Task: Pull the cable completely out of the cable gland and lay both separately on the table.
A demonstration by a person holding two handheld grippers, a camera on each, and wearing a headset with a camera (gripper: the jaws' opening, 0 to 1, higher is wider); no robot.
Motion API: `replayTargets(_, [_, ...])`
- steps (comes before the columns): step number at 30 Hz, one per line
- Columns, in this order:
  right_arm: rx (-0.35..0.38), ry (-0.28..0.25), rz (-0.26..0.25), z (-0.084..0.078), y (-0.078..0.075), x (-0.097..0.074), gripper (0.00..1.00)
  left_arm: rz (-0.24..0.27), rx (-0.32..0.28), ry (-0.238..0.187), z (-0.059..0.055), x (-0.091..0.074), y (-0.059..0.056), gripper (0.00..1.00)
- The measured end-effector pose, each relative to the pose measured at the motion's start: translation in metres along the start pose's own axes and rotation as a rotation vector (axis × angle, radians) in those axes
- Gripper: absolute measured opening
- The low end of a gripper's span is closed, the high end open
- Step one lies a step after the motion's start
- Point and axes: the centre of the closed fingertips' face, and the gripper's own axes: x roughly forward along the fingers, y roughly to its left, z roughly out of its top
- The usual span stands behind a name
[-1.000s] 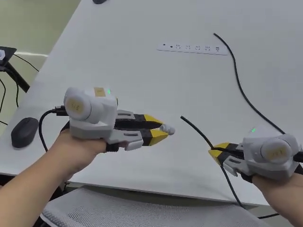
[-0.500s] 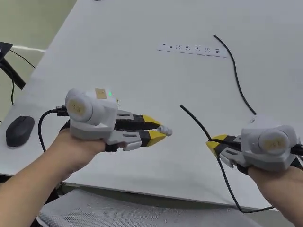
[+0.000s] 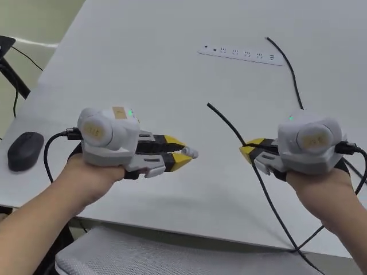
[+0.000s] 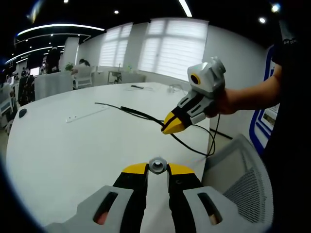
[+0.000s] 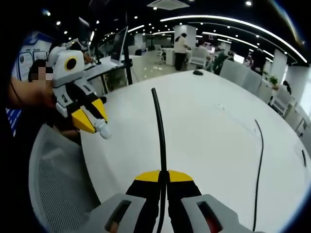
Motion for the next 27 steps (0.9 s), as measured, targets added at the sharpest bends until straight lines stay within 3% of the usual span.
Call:
replayTargets(6, [-0.036,0.026,-0.013,0.017,0.001,0.027,0.0,-0.006,0.0,0.006,-0.012,-0.011,0.015,0.15])
replayTargets(15, [0.014,0.011,-0.022,0.044,-0.002,0.069,0.0,-0.017,-0.009,0.018,-0.03,-0.026,0.037,0.15])
replayTargets(27, [-0.088,0.016,0.029,0.074,0.018,0.109,0.0,-0.023,-0.017,0.048,-0.059,-0.04,0.054,0.15])
